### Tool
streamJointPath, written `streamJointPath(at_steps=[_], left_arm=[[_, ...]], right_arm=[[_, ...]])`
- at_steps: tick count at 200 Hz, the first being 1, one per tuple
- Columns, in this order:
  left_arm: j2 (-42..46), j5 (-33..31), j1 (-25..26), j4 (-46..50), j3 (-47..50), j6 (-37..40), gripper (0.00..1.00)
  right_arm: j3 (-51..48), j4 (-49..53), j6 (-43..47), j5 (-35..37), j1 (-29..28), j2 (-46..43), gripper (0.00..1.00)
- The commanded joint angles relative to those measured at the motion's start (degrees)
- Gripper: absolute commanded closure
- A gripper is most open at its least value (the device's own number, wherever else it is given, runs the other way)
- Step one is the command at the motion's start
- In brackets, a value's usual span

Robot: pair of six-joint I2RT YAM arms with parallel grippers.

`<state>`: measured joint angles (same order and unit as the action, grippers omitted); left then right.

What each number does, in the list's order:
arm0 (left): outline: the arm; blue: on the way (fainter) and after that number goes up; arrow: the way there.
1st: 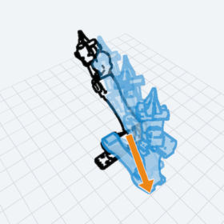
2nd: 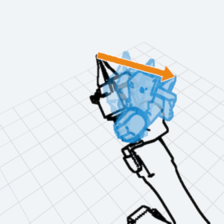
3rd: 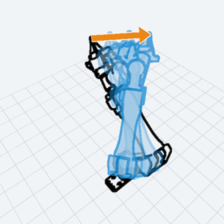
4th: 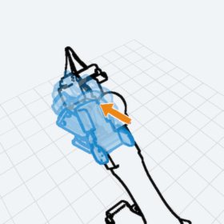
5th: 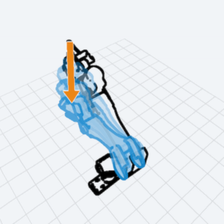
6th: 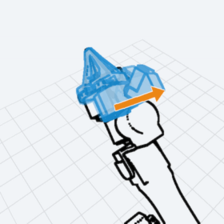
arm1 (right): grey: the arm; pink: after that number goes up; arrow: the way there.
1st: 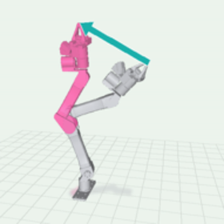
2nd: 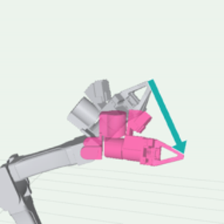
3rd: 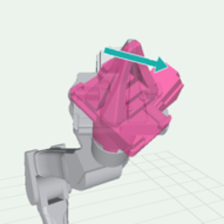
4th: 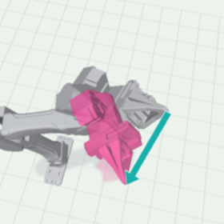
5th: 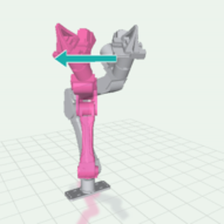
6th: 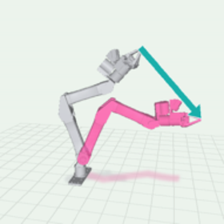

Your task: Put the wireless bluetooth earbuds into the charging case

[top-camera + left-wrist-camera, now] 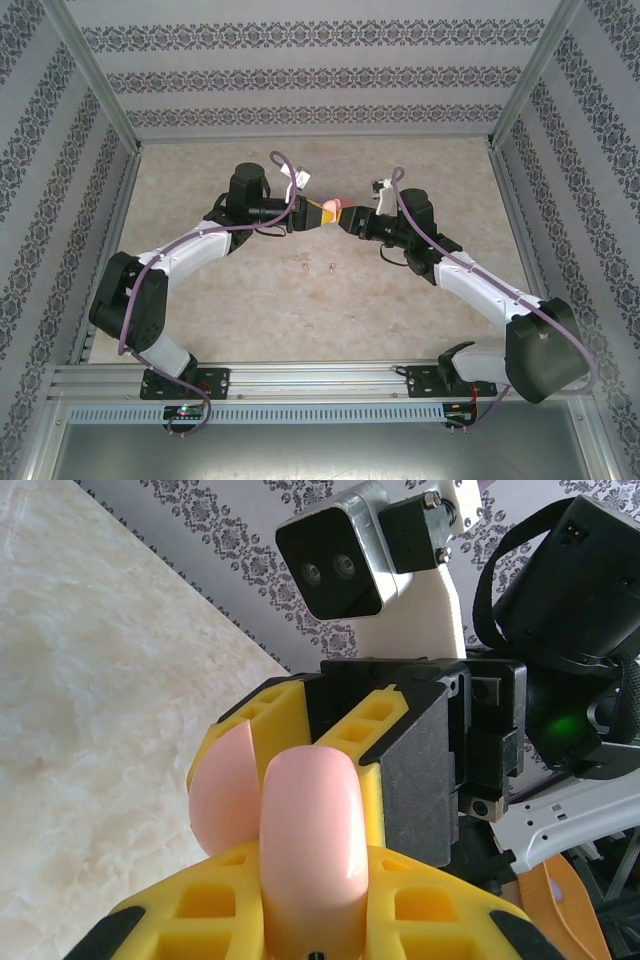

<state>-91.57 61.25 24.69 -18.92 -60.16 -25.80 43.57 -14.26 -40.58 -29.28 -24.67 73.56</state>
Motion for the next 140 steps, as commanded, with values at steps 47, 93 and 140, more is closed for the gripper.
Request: streamJointPath(at_steps=[47,93,140], left_arm=[[-0.2,2.4,0.4,-3.5,1.3,-0.5,1.00],[-0.5,2.4,0.3,-3.9,1.5,-0.9,1.00],[-1.0,1.7,0.3,-3.7,1.4,-1.4,1.00]], right_arm=[[3.5,-2.5,0.0,-0.4,-0.7,1.2,0.72],[4.1,-2.7,0.1,-1.3,-0.7,1.2,0.89],[4.2,-2.0,0.5,-0.8,-0.8,1.0,1.00]])
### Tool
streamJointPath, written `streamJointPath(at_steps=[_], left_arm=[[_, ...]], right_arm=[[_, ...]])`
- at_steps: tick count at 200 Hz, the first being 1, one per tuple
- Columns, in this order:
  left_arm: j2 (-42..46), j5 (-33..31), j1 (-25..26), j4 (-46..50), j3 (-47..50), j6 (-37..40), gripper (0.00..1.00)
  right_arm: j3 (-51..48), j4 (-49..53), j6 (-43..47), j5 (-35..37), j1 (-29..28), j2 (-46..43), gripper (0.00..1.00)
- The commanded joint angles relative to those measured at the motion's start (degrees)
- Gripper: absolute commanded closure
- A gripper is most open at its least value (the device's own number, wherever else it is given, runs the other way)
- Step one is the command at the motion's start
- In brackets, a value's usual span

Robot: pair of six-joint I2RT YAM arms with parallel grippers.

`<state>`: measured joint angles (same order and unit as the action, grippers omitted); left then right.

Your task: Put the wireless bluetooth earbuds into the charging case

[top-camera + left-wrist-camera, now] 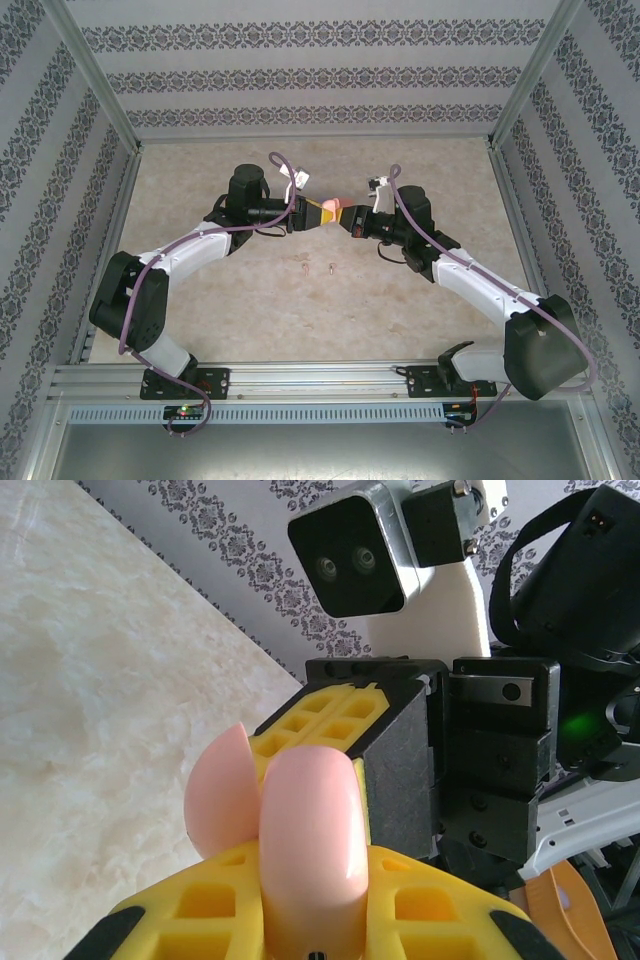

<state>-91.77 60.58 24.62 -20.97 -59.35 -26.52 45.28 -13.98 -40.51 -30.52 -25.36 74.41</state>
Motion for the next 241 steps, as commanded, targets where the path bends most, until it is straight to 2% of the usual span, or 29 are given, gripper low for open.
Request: streamJointPath(at_steps=[1,18,36,47,80,110,131,171,241], left_arm=[[-0.8,2.4,0.4,-1.6,0.6,-0.6,1.00],[-1.1,1.2,0.4,-1.1,0.4,-0.6,0.96],[-0.9,-1.6,0.3,-0.2,0.4,-0.4,0.83],[-0.8,-4.0,0.3,0.9,0.2,-0.1,0.70],[-0.1,-9.4,-0.8,1.1,0.2,-0.1,0.54],[1.3,-10.8,-3.2,1.5,-0.3,0.0,0.38],[1.9,-10.5,-4.3,6.7,-2.8,3.5,0.25],[0.3,-9.3,-4.9,22.8,-11.2,14.7,0.15],[-8.4,-3.7,-5.4,52.5,-28.6,33.8,0.12]], right_arm=[[2.5,-2.3,0.4,0.4,0.0,0.1,1.00],[2.7,-1.8,0.6,0.8,0.0,0.1,1.00],[3.0,-0.3,1.2,2.0,0.0,0.3,1.00],[3.4,0.6,1.7,2.8,0.1,0.4,1.00],[5.1,5.3,4.1,5.5,0.5,1.0,1.00],[7.2,9.6,7.1,6.5,1.4,1.7,1.00],[9.7,13.2,10.9,7.0,1.8,2.7,1.00],[16.6,22.0,20.9,6.8,2.7,6.9,1.00],[25.7,33.8,37.0,4.5,3.8,12.5,1.00]])
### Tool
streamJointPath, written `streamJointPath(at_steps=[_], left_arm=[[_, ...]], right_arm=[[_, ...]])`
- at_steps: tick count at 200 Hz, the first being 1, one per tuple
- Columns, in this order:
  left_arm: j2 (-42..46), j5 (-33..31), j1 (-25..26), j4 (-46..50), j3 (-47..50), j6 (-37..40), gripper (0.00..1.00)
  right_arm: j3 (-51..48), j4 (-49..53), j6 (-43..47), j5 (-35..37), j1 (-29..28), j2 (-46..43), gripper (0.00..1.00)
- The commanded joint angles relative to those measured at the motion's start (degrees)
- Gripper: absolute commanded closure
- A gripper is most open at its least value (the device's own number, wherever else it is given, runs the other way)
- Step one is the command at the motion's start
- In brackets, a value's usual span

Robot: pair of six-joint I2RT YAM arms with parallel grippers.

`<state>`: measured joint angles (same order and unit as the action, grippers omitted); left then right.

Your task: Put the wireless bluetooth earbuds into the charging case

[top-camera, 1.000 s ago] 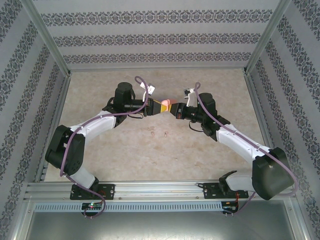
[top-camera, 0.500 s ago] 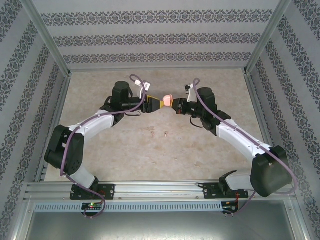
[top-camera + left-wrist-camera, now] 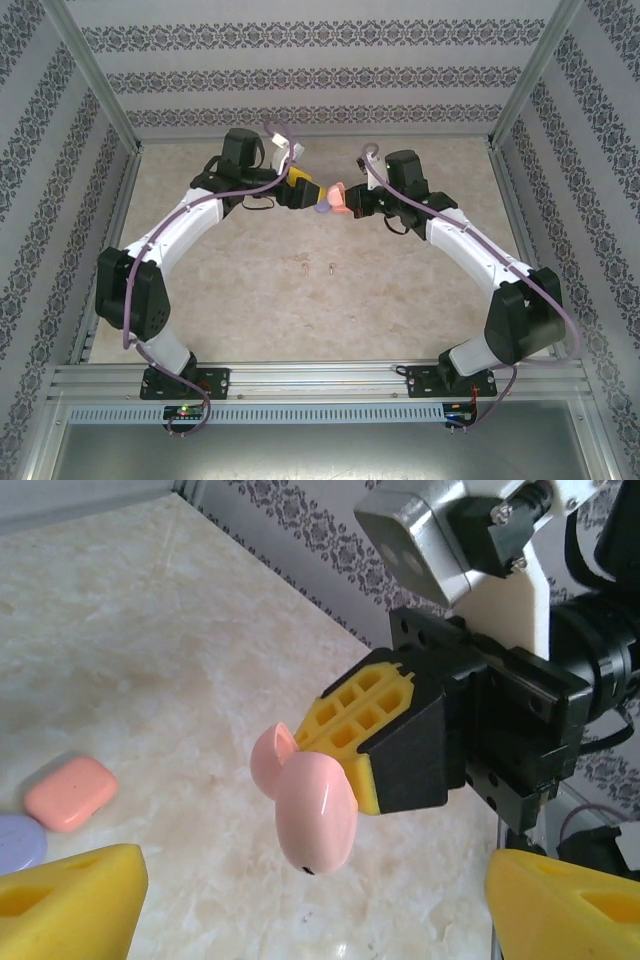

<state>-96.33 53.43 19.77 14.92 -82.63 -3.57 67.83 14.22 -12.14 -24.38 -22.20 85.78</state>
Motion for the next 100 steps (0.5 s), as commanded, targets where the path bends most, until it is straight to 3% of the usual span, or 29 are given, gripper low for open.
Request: streamJointPath(at_steps=[1,41,100], left_arm=[[-4.1,3.4,-0.6,17.0,-5.7,11.1,0.12],[-11.2,6.3,-0.7,30.3,-14.8,18.5,0.13],[-14.8,10.2,-0.5,34.0,-17.8,21.1,0.20]], right_arm=[[3.1,5.7,8.8,-1.7,0.6,1.2,1.00],[3.8,7.9,13.1,-3.4,0.6,1.8,1.00],[4.9,8.5,14.0,-4.1,-1.0,3.2,1.00]])
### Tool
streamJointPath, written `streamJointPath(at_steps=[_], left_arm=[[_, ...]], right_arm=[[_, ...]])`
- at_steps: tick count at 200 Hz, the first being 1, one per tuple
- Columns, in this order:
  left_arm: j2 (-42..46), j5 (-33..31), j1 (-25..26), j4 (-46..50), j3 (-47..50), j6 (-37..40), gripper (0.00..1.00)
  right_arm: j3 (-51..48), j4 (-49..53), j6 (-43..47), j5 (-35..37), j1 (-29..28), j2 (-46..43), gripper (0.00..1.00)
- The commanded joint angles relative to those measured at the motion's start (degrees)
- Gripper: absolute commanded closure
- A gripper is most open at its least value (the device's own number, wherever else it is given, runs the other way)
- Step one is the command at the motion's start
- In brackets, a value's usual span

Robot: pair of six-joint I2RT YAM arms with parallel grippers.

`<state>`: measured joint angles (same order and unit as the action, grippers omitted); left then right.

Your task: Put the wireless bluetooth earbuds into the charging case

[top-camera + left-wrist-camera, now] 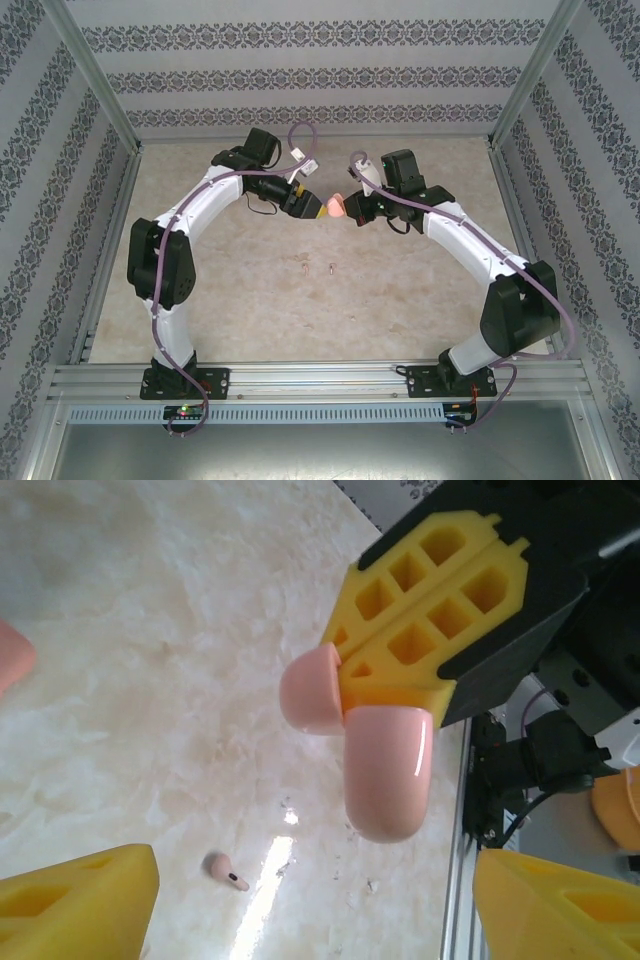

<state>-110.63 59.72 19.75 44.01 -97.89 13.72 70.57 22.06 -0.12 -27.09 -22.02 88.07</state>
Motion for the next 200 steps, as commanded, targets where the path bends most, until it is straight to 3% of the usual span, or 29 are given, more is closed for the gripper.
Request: streamJointPath(at_steps=[1,139,200], left_arm=[[-0.5,3.9,-0.5,5.0,-2.5,3.8,0.20],[-4.7,5.9,0.5,10.5,-6.3,7.4,0.30],[-6.1,6.7,0.6,12.0,-8.0,8.1,0.39]], right_arm=[[2.2,0.7,2.0,-1.4,-1.2,0.9,1.00],[4.8,2.1,3.3,-0.7,-4.0,3.7,1.00],[5.6,2.9,3.8,-0.6,-4.3,4.0,1.00]])
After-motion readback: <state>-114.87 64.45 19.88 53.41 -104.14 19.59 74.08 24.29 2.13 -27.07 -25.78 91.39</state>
